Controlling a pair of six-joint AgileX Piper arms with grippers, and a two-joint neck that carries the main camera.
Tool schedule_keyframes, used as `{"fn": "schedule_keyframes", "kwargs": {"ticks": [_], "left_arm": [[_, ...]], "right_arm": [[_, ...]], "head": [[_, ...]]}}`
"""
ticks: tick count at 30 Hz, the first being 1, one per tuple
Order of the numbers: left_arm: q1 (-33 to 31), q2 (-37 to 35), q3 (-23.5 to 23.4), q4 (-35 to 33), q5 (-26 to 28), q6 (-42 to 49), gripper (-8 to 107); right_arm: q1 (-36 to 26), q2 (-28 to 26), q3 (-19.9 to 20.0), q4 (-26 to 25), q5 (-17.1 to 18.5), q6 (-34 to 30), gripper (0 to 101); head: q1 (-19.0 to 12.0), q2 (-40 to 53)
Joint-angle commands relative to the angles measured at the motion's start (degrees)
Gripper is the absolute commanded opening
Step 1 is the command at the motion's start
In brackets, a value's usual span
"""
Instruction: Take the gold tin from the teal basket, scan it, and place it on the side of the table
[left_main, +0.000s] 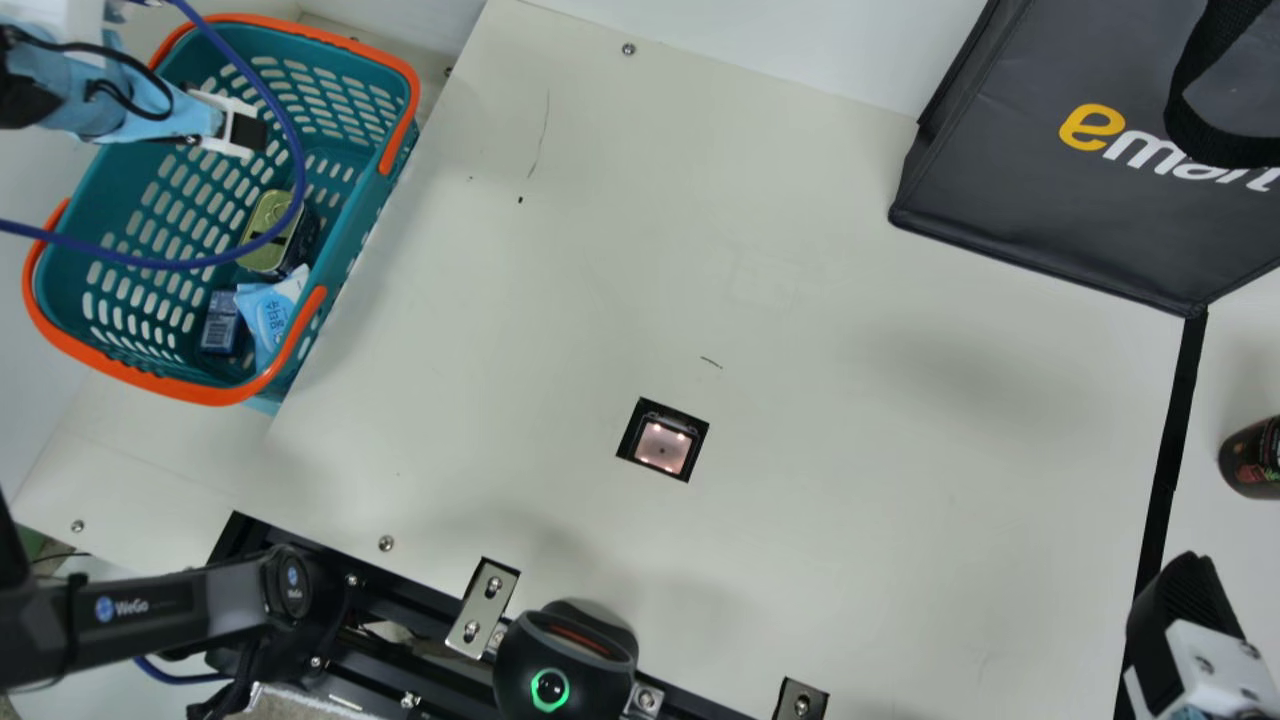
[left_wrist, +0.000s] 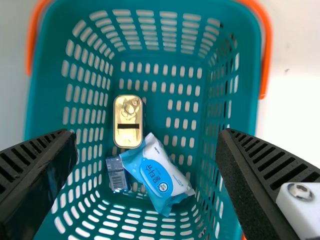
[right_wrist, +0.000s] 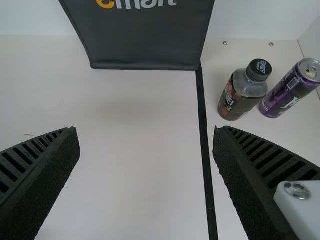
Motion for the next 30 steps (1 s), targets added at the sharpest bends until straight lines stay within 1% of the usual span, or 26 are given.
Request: {"fn": "schedule_keyframes", "kwargs": {"ticks": [1, 9, 17, 30], "left_arm": [[-0.11, 1.99, 0.6, 0.25, -1.55, 0.31, 90], [0.28, 6.99, 3.78, -0.01, -7.61, 2.0, 90], [0.97, 11.12, 5.78, -1.0, -12.63, 3.85, 90], [1.51, 17.35, 6.96, -2.08, -17.35, 5.58, 90]], "right_arm": [[0.0, 0.0, 0.0, 0.0, 0.0, 0.0, 95], [0.0, 0.0, 0.0, 0.0, 0.05, 0.0, 95], [0.0, 0.0, 0.0, 0.0, 0.05, 0.0, 95], [0.0, 0.0, 0.0, 0.0, 0.0, 0.0, 95]], "head": [[-1.66, 0.23], [-1.66, 0.23], [-1.66, 0.23], [-1.66, 0.23]]}}
